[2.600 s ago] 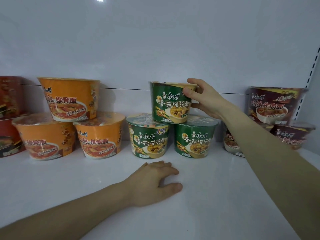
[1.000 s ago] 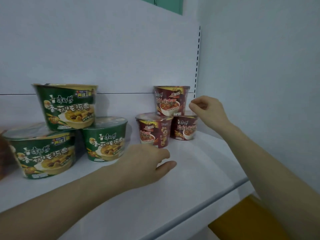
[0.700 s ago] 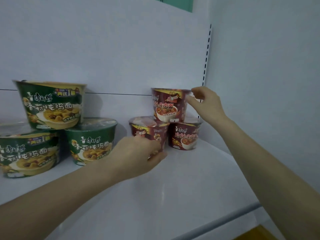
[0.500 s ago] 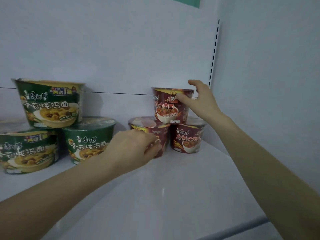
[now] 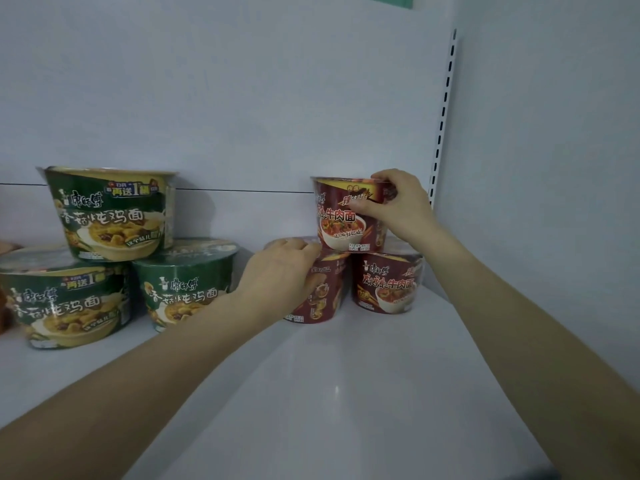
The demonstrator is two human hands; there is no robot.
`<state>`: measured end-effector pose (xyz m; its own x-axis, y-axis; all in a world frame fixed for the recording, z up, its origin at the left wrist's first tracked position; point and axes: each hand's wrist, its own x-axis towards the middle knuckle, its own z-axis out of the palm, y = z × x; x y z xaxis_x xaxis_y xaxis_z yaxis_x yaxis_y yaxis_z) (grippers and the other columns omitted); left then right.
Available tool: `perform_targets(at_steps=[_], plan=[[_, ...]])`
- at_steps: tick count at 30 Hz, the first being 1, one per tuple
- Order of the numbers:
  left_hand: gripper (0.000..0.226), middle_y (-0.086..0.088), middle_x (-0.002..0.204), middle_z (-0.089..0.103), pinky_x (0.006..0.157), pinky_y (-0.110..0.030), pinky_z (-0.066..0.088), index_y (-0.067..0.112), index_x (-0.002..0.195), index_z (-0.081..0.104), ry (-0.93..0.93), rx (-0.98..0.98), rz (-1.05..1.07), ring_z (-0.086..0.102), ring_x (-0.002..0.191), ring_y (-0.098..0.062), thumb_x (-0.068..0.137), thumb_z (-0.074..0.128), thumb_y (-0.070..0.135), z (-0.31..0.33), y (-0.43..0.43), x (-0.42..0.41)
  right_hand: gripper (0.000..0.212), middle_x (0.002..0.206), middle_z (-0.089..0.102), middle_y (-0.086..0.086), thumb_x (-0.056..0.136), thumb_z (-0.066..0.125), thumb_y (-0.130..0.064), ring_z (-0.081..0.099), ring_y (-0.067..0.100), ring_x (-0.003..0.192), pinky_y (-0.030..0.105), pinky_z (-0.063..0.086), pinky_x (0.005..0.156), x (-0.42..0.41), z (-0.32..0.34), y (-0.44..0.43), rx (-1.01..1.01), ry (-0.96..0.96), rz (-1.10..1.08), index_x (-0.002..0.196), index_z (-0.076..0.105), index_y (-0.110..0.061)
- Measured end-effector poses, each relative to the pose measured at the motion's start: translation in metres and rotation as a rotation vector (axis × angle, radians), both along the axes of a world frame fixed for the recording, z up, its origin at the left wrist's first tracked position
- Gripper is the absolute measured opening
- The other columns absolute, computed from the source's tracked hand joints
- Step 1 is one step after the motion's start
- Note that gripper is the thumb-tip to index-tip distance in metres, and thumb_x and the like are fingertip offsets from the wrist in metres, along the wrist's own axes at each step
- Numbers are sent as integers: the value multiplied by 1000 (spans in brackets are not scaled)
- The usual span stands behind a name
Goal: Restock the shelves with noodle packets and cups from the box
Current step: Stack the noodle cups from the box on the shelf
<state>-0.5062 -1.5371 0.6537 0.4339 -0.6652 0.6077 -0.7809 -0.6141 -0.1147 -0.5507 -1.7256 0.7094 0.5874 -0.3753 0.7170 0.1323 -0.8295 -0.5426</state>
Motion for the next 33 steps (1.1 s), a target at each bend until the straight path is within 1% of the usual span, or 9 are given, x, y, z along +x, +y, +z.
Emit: perform_targets(at_steps=[4, 6, 8, 12, 19, 22, 26, 30, 33], plan=[[40, 1, 132, 53, 85, -33, 45, 29, 134, 41, 1, -7, -20, 47, 121, -20, 95, 42, 39, -2, -4, 4, 57, 119, 51, 9, 69, 79, -34, 48, 15, 107, 21, 36, 87, -2, 1, 0, 3, -83, -25, 117, 56, -11], [38, 0, 130, 55, 85, -32, 44, 31, 132, 45, 5, -3, -33, 49, 119, -21, 95, 45, 37, -1, -3, 7, 56, 117, 54, 9, 68, 79, -36, 51, 18, 107, 28, 41, 90, -2, 5, -3, 18, -120, -33, 114, 57, -12], [33, -2, 125, 58, 83, -30, 43, 27, 126, 52, 32, -10, -39, 52, 113, -22, 95, 45, 34, 0, -1, 11, 56, 116, 56, 10, 66, 80, -37, 53, 22, 108, 35, 45, 93, -4, 9, -5, 37, -137, -29, 112, 58, -13], [24, -6, 108, 66, 78, -32, 46, 17, 110, 65, 124, -84, -86, 58, 99, -25, 94, 48, 23, -1, 6, 20, 54, 115, 57, 10, 67, 80, -35, 54, 22, 108, 35, 45, 92, -7, 15, -7, 50, -161, -18, 111, 58, -14], [29, -3, 102, 65, 70, -27, 39, 17, 108, 63, 48, -99, -82, 54, 97, -20, 92, 51, 37, 1, 4, 16, 54, 116, 57, 10, 66, 81, -34, 54, 23, 108, 37, 45, 94, -5, 19, -4, 61, -173, 10, 111, 58, -15], [34, -5, 104, 64, 73, -29, 42, 16, 113, 63, 97, -152, -146, 54, 97, -21, 88, 56, 39, -1, 13, 17, 53, 116, 57, 9, 66, 81, -35, 53, 22, 109, 38, 45, 94, -6, 19, -4, 58, -173, 10, 110, 58, -15], [46, -5, 119, 54, 81, -30, 45, 23, 129, 52, 164, -68, -104, 49, 108, -20, 88, 54, 43, -2, 16, 16, 54, 116, 57, 9, 66, 81, -35, 53, 22, 109, 37, 45, 94, -7, 18, -4, 58, -170, 11, 111, 58, -15], [43, -7, 124, 54, 88, -34, 47, 15, 126, 50, 324, -84, -146, 52, 108, -23, 85, 57, 24, 2, 22, 22, 53, 116, 57, 9, 67, 80, -36, 53, 22, 108, 39, 46, 94, -8, 16, -3, 49, -158, 11, 110, 58, -15], [35, -5, 114, 61, 98, -39, 38, 15, 115, 51, 308, -39, -74, 55, 100, -24, 83, 58, 29, 3, 23, 26, 53, 116, 57, 9, 67, 80, -36, 53, 22, 108, 36, 45, 93, -9, 13, -4, 44, -156, 9, 110, 58, -14]])
